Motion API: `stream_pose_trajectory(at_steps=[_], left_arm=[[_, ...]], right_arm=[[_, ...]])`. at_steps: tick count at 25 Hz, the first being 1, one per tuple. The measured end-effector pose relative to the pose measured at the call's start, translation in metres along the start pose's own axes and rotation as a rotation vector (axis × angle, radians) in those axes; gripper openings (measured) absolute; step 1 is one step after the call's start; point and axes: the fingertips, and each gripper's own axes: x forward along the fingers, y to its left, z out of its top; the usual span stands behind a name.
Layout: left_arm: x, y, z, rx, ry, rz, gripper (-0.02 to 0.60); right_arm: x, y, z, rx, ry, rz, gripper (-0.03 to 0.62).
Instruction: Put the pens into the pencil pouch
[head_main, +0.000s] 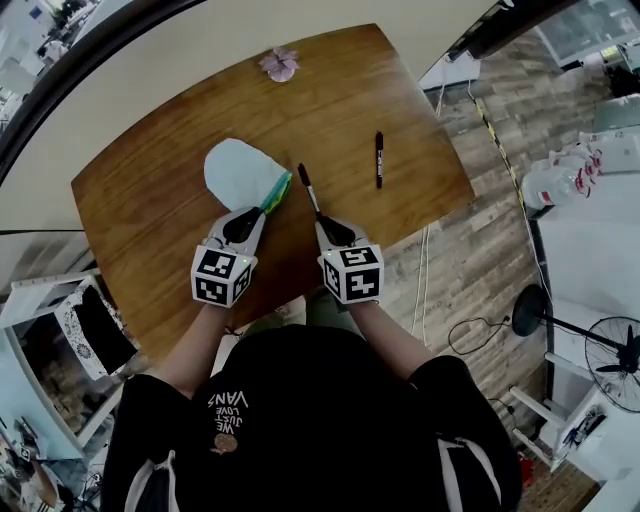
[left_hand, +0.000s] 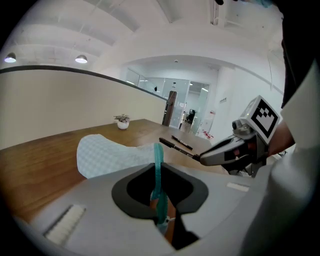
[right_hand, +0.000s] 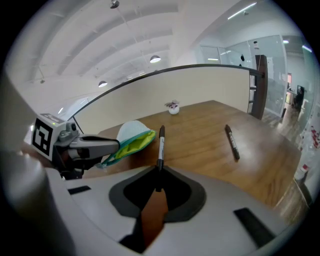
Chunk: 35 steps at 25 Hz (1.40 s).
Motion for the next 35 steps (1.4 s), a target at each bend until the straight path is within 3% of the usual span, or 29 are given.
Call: stream_pose_trajectory(at_steps=[8, 15, 28, 35], left_arm=[[0.001, 0.000, 0.007, -0.053, -0.041, -0.019, 0.044], [0.004, -0.017, 0.009, -0.025, -0.037, -0.072, 0.043], [0.002, -0.040, 0.009, -0.076, -0.047, -0.183, 0.041], [0.005, -0.037, 0.018, -0.163, -0.087, -0.187, 0.041]], right_arm=[[-0.013, 0.036, -0.021, -0.016, 0.016, 0.045, 0.052], [-0.015, 0.045, -0.027, -0.021, 0.035, 0.069, 0.052], [0.012, 0.035, 0.020, -0.036, 0.071, 0.175, 0.052], [0.032, 0.027, 0.050, 0.106, 0.076, 0.276, 0.054]])
